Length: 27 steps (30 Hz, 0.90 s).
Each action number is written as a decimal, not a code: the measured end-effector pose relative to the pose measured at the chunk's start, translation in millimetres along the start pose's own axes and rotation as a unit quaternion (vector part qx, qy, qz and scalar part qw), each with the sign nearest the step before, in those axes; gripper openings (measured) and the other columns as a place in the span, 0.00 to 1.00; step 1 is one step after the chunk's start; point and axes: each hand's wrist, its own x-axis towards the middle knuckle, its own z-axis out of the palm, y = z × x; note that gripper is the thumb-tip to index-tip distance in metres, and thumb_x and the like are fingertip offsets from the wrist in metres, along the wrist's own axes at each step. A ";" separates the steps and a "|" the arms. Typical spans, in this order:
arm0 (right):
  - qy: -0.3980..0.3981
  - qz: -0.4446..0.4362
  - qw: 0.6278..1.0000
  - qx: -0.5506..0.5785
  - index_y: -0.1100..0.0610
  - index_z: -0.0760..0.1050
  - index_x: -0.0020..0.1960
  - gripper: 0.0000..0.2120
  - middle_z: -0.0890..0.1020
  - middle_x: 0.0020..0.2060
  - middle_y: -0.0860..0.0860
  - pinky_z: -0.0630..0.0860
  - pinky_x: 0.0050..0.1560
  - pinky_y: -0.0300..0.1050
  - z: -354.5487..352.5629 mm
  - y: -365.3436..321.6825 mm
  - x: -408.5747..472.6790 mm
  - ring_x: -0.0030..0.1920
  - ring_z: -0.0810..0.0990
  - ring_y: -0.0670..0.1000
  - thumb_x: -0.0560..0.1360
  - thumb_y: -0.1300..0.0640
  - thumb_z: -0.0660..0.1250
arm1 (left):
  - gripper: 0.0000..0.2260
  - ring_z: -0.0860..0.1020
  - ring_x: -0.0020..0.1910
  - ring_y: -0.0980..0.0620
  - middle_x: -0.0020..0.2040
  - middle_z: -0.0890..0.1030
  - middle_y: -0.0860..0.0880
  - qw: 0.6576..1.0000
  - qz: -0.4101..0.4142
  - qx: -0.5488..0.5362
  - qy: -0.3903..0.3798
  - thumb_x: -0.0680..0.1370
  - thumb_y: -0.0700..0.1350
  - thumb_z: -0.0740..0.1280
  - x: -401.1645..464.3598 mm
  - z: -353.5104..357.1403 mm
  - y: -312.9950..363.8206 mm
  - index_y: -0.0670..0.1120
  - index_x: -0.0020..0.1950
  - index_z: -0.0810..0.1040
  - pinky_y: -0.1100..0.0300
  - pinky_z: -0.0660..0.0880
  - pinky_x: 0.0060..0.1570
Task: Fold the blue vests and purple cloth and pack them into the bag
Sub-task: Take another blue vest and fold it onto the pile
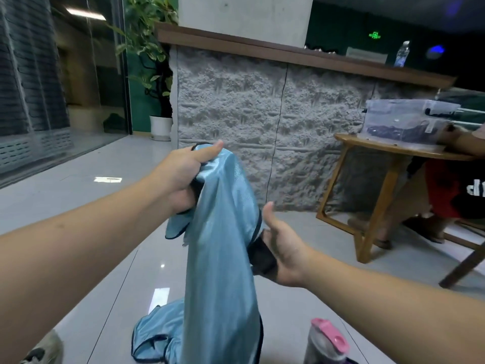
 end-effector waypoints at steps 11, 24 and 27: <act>0.203 -0.150 0.943 -0.219 0.62 0.85 0.52 0.07 0.89 0.48 0.59 0.84 0.48 0.54 -2.8 -68.2 -21.7 0.46 0.88 0.61 0.78 0.58 0.74 | 0.08 0.71 0.20 0.57 0.38 0.76 0.44 0.998 0.004 0.063 0.002 0.76 0.27 0.62 13.3 -42.2 33.0 0.38 0.46 0.74 0.69 0.67 0.19; 0.148 -0.086 0.985 0.004 0.64 0.79 0.66 0.18 0.84 0.62 0.62 0.83 0.55 0.54 20.8 -87.7 -26.3 0.54 0.85 0.60 0.85 0.52 0.63 | 0.14 0.87 0.43 0.48 0.54 0.86 0.39 0.999 -0.003 -0.006 0.042 0.86 0.42 0.61 17.2 -57.1 17.2 0.36 0.69 0.74 0.57 0.83 0.36; 0.177 -0.099 0.979 0.027 0.65 0.80 0.66 0.19 0.85 0.60 0.61 0.84 0.51 0.53 22.5 -90.0 -26.4 0.51 0.86 0.59 0.85 0.51 0.64 | 0.18 0.88 0.43 0.46 0.46 0.87 0.39 0.995 -0.044 -0.086 -0.017 0.85 0.55 0.60 7.0 -44.8 2.7 0.40 0.64 0.74 0.55 0.84 0.38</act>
